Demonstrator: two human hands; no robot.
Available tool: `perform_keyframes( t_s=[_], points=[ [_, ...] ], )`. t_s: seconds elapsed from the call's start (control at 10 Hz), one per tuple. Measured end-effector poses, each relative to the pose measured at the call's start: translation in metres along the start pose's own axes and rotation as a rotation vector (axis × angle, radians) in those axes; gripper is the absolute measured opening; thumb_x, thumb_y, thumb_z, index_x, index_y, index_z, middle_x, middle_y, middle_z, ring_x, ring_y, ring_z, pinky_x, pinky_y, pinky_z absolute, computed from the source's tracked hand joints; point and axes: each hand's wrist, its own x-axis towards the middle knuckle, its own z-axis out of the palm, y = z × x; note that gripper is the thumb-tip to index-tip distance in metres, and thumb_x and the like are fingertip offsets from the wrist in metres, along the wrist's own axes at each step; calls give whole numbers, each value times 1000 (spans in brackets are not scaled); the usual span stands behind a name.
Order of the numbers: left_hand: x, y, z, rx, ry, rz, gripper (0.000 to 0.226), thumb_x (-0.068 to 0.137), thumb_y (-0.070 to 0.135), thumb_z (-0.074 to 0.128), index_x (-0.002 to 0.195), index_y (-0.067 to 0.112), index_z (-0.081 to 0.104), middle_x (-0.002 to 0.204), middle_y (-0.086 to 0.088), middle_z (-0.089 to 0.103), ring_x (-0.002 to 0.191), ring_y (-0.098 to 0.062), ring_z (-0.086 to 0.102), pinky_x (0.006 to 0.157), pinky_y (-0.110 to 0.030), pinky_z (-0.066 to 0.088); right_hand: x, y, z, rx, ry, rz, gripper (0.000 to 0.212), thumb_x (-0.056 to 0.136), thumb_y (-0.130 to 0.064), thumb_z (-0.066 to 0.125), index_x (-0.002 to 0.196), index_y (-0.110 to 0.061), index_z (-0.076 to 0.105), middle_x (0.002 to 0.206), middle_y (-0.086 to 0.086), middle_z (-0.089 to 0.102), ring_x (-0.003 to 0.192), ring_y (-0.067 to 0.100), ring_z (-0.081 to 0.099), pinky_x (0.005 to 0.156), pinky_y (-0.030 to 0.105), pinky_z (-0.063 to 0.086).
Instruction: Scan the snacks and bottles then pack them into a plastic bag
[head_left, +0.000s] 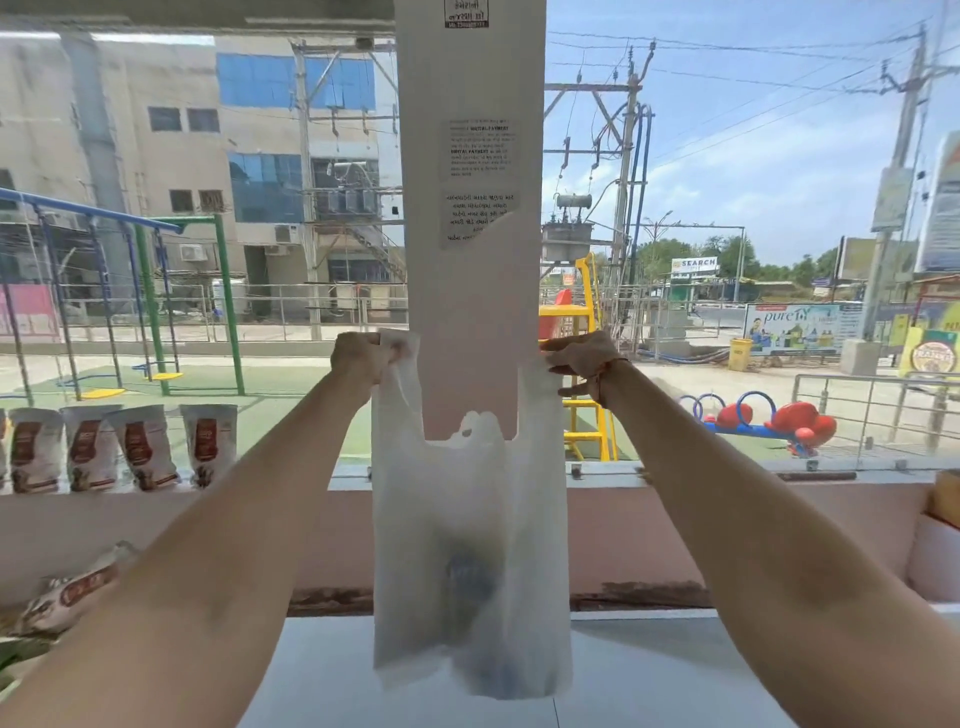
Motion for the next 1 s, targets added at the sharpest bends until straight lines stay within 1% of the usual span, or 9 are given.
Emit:
perform_keyframes(
  t_s=[0.1,0.2,0.3,0.4,0.5,0.7,0.8,0.9,1.0],
  points=[
    [-10,-23,16,-73,51,8,32,79,20,74,108,6,71,96,-9,67,87,-21,58,79,-31,47,0,29,2,33,63,-75,30,83,7,59,106,-7,72,96,5,66,92,17,59,87,38,53],
    [-23,-32,25,-48,163,61,41,76,37,75,110,14,71,118,-10,60,102,-25,58,91,-32,51,-2,43,-2,58,103,-157,32,77,1,62,100,-16,75,96,6,69,97,20,61,91,33,50],
    [-49,-36,21,-62,38,118,21,82,31,67,87,11,71,98,-8,62,84,-19,53,71,-28,44,-19,51,-9,103,94,-141,30,74,-3,56,81,-25,75,90,10,70,86,24,64,84,43,58],
    [-101,-52,11,301,-135,164,26,87,24,59,70,5,63,74,-10,59,73,-21,52,64,-28,39,-61,73,-9,42,21,-148,24,84,-2,52,86,-12,74,86,13,64,75,22,62,59,30,60],
    [-164,-87,-2,670,-556,25,25,87,29,60,67,14,57,68,-4,55,64,-17,50,56,-25,39,-116,114,-5,-42,-118,-46,17,87,-5,56,92,-5,72,85,11,61,74,22,60,51,24,59],
    [-268,-170,-7,791,-1032,-378,30,77,23,76,96,7,61,81,-1,65,70,-16,65,54,-24,58,-220,214,12,-416,-523,472,24,80,-12,67,98,4,67,81,9,57,61,15,57,61,37,63],
    [-302,-193,-13,952,-1151,-484,57,65,35,83,108,3,63,100,-10,69,82,-25,66,75,-32,55,-267,255,18,-713,-772,702,25,81,-7,58,105,-2,63,92,12,65,67,20,66,88,47,56],
    [-306,-192,-22,1105,-1200,-454,75,55,50,84,109,3,64,110,-9,67,89,-25,65,85,-31,54,-293,256,21,-880,-923,818,49,85,-24,61,131,-10,55,114,10,65,111,31,61,94,50,48],
    [-292,-138,-24,1073,-1113,-417,51,76,51,71,101,7,64,103,-8,64,80,-18,60,74,-26,51,-278,204,23,-1003,-809,581,45,86,-21,62,130,-12,57,120,7,63,108,26,60,88,42,53]
  ],
)
